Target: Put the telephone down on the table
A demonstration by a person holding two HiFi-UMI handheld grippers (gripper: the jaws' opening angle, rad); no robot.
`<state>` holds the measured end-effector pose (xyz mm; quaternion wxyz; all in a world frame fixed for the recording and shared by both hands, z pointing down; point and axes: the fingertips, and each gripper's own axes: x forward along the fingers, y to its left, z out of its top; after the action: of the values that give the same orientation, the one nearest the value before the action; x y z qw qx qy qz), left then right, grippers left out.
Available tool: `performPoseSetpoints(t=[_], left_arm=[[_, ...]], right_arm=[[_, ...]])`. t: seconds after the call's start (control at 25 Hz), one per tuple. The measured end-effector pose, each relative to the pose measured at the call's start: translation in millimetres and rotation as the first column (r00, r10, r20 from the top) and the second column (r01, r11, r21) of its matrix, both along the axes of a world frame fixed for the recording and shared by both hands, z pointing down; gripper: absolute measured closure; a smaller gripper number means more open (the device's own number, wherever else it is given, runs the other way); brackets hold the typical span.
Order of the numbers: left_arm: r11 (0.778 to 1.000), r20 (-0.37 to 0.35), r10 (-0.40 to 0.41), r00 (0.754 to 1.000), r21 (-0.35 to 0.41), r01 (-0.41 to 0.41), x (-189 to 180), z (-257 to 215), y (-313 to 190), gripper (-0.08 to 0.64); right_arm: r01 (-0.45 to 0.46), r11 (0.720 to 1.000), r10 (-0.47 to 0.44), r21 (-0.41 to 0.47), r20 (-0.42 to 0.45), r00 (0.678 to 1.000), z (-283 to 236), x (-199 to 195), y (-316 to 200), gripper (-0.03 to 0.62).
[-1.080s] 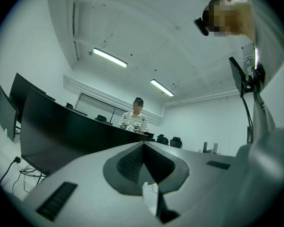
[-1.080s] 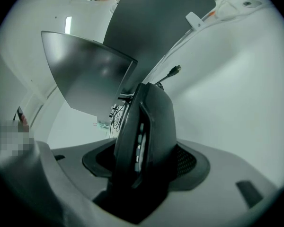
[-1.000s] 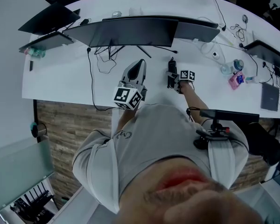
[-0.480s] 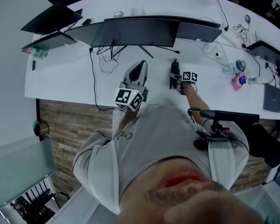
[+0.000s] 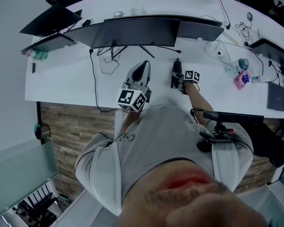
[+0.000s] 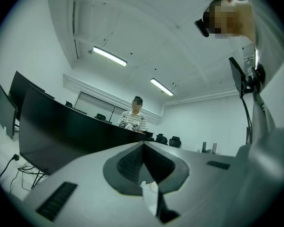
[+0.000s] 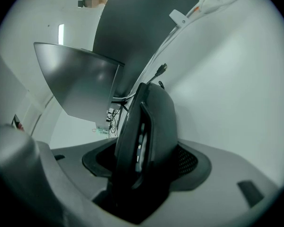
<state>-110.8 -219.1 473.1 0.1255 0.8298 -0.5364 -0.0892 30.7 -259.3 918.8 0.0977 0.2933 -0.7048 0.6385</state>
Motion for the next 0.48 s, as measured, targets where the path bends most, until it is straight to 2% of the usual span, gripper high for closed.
performPoseSetpoints(t=[0.2, 0.48], left_arm=[[1.000, -0.002, 0.002, 1.000, 0.001, -0.002, 0.8, 0.2, 0.1, 0.558], [1.000, -0.001, -0.008, 1.000, -0.003, 0.008, -2.8, 1.5, -0.2, 0.558]], right_arm=[[-0.012, 1.000, 0.012, -0.009, 0.027, 1.000, -0.3, -0.4, -3.4, 0.287], [0.045, 0.999, -0.045, 0.016, -0.028, 0.999, -0.1, -4.1, -2.9, 0.287]])
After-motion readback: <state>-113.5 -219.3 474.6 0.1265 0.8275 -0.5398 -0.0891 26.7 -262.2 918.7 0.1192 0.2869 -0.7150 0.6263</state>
